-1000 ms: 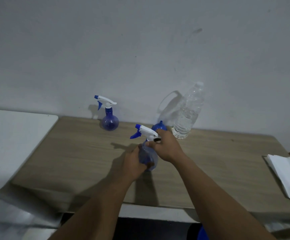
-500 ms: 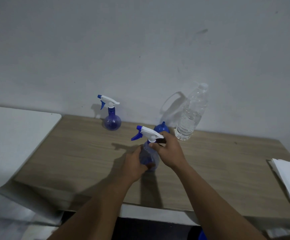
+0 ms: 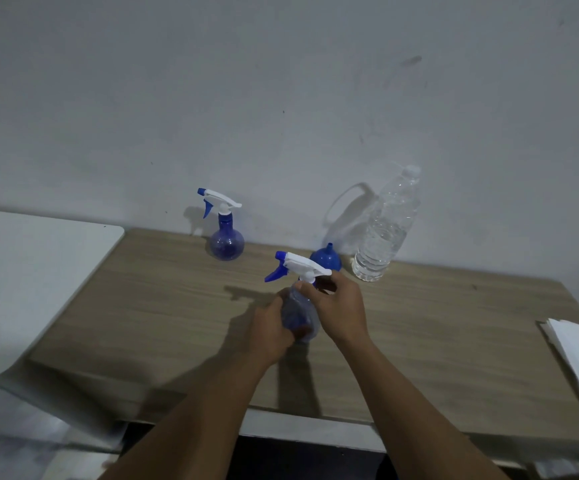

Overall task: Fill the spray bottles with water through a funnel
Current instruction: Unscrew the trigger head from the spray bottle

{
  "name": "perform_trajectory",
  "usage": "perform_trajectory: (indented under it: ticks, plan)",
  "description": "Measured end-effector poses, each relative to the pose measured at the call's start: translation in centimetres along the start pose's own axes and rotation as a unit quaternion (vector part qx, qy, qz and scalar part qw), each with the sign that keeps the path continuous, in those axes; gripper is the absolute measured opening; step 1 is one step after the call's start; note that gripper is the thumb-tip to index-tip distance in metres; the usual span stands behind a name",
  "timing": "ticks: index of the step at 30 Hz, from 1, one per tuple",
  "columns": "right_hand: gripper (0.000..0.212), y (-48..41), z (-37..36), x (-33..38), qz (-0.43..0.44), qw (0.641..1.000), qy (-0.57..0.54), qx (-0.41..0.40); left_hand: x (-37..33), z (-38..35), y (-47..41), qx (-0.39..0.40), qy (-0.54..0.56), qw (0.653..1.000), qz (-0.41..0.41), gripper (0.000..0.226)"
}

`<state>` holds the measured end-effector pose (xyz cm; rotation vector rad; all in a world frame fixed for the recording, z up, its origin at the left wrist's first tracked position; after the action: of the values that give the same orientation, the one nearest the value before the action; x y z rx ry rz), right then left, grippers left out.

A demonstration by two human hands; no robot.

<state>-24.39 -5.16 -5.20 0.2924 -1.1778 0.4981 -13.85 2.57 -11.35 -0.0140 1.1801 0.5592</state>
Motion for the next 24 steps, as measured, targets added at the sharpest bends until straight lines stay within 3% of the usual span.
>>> perform_trajectory:
  ticks: [4,7,9,15,17,19,24]
  plan:
    - [0.002,-0.29,-0.46,-0.09,0.03,0.999,0.001,0.013,0.41,-0.05,-0.04,-0.007,0.006,1.0,0.028,0.045]
    - [0.021,-0.04,-0.42,-0.2,0.024,0.999,-0.033,-0.016,0.76,-0.1,0.12,-0.004,0.008,0.999,0.042,0.034]
    - [0.022,-0.12,-0.26,-0.22,0.017,0.999,-0.027,-0.028,0.7,0.09,0.24,-0.002,-0.02,0.999,0.04,0.037]
    - [0.026,-0.23,-0.55,-0.04,0.037,0.999,-0.002,0.012,0.48,0.09,-0.17,0.005,0.014,1.0,0.018,0.076]
    - [0.027,-0.11,-0.52,-0.15,0.031,0.999,-0.009,-0.006,0.2,0.28,0.22,-0.015,0.053,0.998,0.024,0.073]
    - [0.025,-0.27,-0.49,-0.21,0.028,1.0,-0.009,-0.012,0.1,0.3,0.34,-0.008,0.025,0.999,0.024,0.059]
    - [0.027,-0.2,-0.68,-0.13,0.048,0.999,0.005,0.024,0.34,0.22,0.24,0.005,0.02,1.0,0.011,0.065]
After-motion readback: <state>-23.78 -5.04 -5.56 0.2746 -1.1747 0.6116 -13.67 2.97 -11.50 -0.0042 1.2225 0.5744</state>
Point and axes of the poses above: each hand's wrist, its own y-axis away from the middle knuckle, its own z-axis out of the back of the hand, x = y × z, the point moved 4 cm from there along -y, towards the middle knuckle, and after that the axes turned 8 degrees about x, right-handed, at the moved point
